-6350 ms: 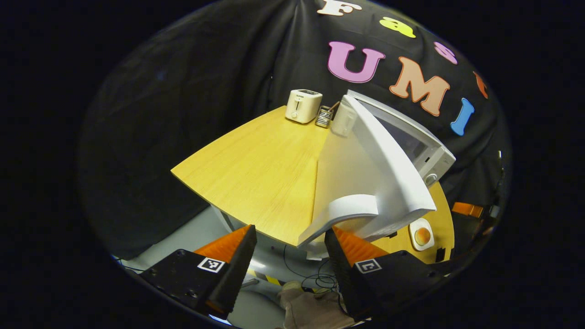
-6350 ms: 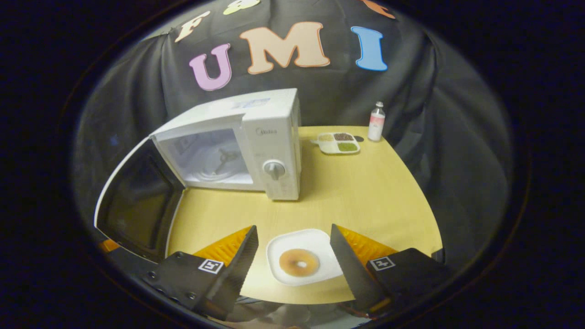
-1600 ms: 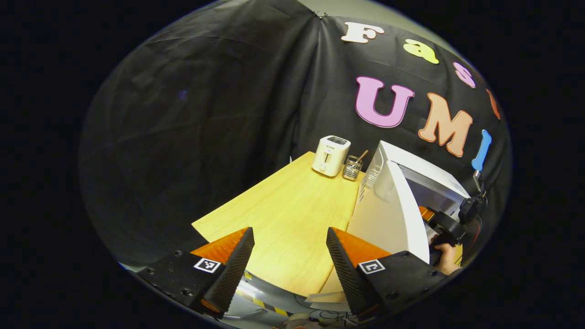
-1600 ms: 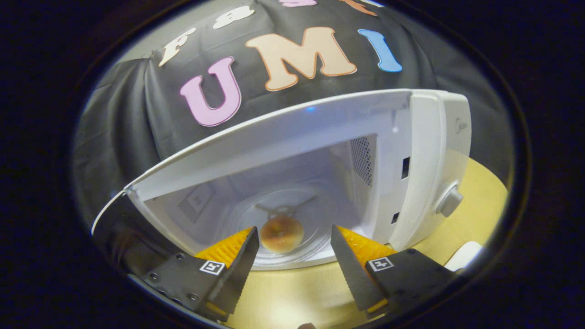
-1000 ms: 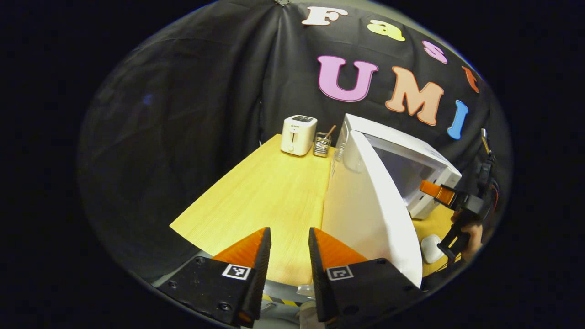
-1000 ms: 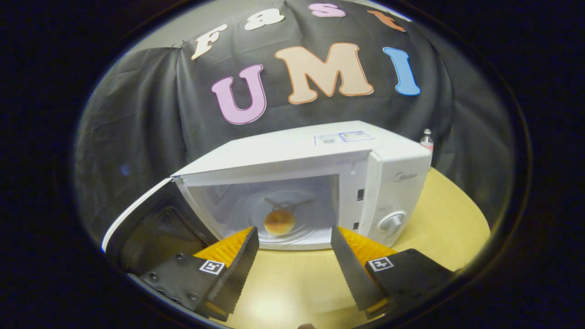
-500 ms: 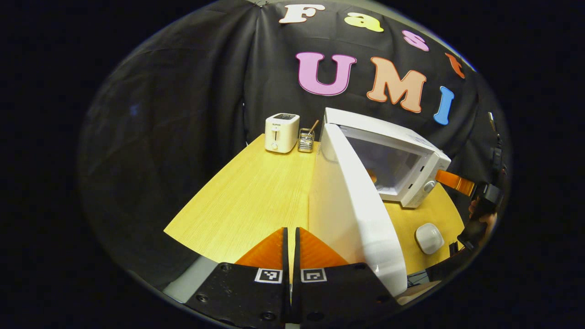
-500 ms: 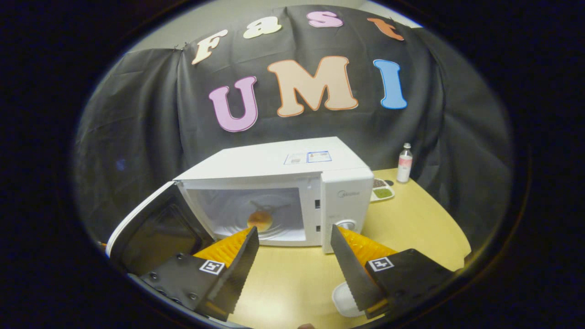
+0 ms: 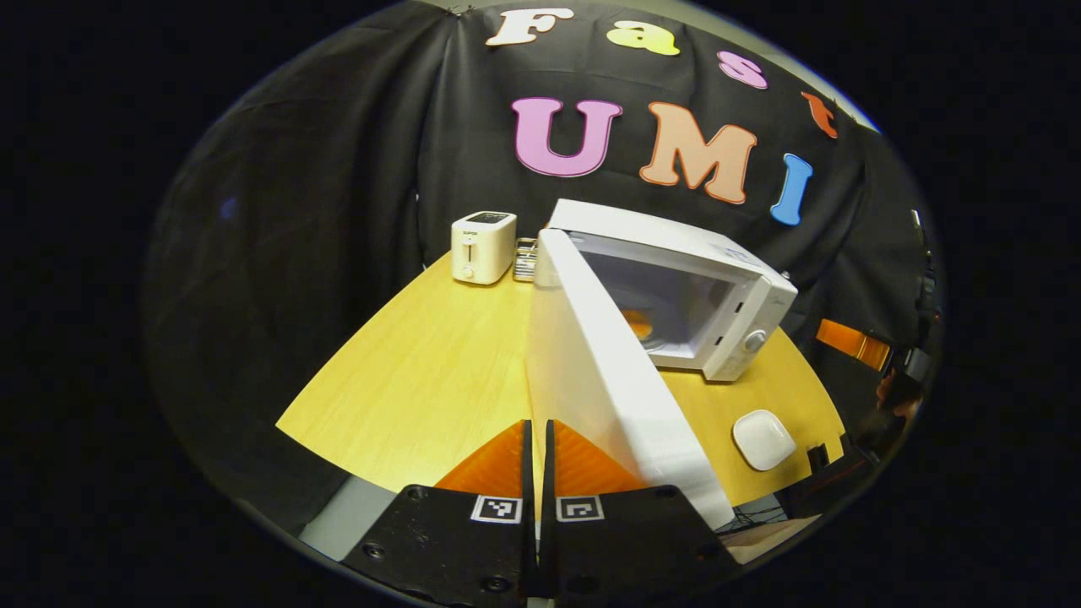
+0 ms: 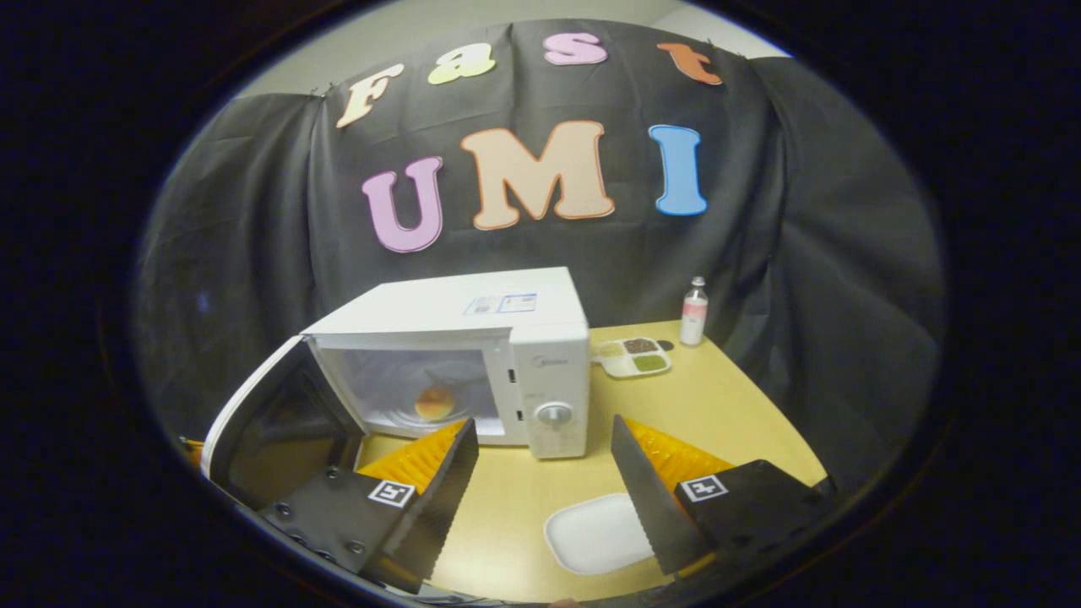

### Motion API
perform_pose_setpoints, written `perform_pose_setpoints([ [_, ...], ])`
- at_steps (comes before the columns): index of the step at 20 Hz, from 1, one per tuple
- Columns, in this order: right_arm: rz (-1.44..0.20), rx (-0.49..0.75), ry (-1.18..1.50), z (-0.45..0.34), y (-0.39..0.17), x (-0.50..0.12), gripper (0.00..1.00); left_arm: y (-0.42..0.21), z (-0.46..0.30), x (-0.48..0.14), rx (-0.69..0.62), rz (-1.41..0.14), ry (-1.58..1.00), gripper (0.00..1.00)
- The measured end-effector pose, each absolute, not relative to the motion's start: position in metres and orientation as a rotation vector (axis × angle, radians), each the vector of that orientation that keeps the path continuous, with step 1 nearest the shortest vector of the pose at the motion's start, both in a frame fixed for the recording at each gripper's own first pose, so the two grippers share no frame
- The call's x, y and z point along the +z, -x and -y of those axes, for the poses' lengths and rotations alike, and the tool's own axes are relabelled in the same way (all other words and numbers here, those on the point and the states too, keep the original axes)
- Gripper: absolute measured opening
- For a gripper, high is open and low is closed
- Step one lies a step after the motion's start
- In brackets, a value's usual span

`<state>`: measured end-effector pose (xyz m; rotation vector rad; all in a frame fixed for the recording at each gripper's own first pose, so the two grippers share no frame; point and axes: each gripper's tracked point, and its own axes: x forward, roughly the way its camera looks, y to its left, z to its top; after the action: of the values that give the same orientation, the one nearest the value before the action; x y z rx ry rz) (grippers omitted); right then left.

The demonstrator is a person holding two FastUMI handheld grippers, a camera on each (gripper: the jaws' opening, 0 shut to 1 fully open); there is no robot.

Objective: Open the microwave oven with the left hand, put the food in, and close the microwave oven.

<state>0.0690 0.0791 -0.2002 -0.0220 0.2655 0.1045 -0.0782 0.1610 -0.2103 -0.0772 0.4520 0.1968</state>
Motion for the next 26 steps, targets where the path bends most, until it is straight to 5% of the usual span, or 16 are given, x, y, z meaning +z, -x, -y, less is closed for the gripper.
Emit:
perform_pose_setpoints([
  [14, -0.244, -0.018, -0.018, 0.026, -0.032, -0.173, 0.92, 0.010, -0.054, -0.211, 0.030, -0.460, 0.020, 0.01],
  [15, -0.239, -0.031, -0.018, 0.034, -0.031, -0.170, 0.98, 0.005, -0.044, -0.211, 0.013, -0.460, 0.020, 0.01],
  [26, -0.223, -0.142, -0.027, 0.099, -0.016, -0.157, 0.92, -0.065, 0.028, -0.210, -0.086, -0.427, 0.048, 0.01],
])
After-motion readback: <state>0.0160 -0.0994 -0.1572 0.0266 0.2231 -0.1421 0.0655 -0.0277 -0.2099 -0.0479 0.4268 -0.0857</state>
